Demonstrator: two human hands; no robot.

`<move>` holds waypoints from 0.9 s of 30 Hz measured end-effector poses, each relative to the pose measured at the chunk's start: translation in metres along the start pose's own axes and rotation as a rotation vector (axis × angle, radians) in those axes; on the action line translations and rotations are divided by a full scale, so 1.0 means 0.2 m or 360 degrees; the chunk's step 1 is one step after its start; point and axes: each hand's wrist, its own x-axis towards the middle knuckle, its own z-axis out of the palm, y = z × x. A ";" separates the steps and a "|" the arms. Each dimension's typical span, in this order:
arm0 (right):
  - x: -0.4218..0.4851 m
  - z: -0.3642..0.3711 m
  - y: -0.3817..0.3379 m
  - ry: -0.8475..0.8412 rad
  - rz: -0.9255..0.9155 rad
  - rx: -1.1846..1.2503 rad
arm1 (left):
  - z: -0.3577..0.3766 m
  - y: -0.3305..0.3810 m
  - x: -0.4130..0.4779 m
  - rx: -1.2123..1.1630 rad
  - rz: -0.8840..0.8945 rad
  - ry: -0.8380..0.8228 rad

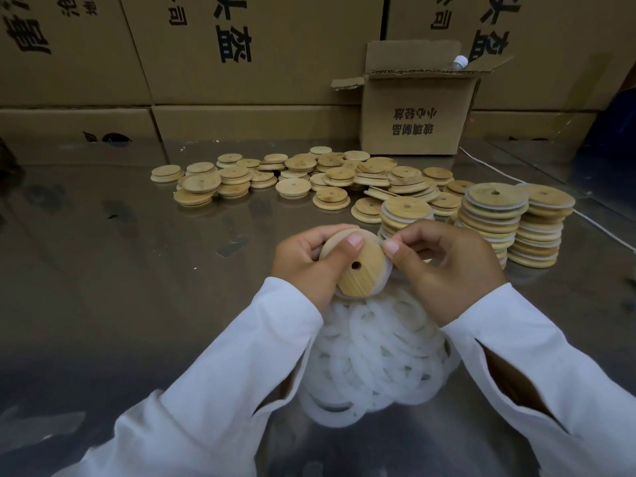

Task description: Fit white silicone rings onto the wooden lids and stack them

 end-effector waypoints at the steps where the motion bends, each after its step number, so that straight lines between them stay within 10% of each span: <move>1: 0.00 0.00 0.00 0.0022 -0.0016 0.0013 | 0.00 0.00 0.00 -0.0014 -0.0002 -0.0003; 12: -0.04 0.05 -0.03 0.0144 -0.0039 -0.0024 | 0.01 -0.03 0.01 -0.0158 0.0065 0.0238; 27: 0.00 -0.01 -0.01 0.0192 0.0135 -0.0133 | 0.00 -0.01 0.02 -0.0029 0.0192 -0.0060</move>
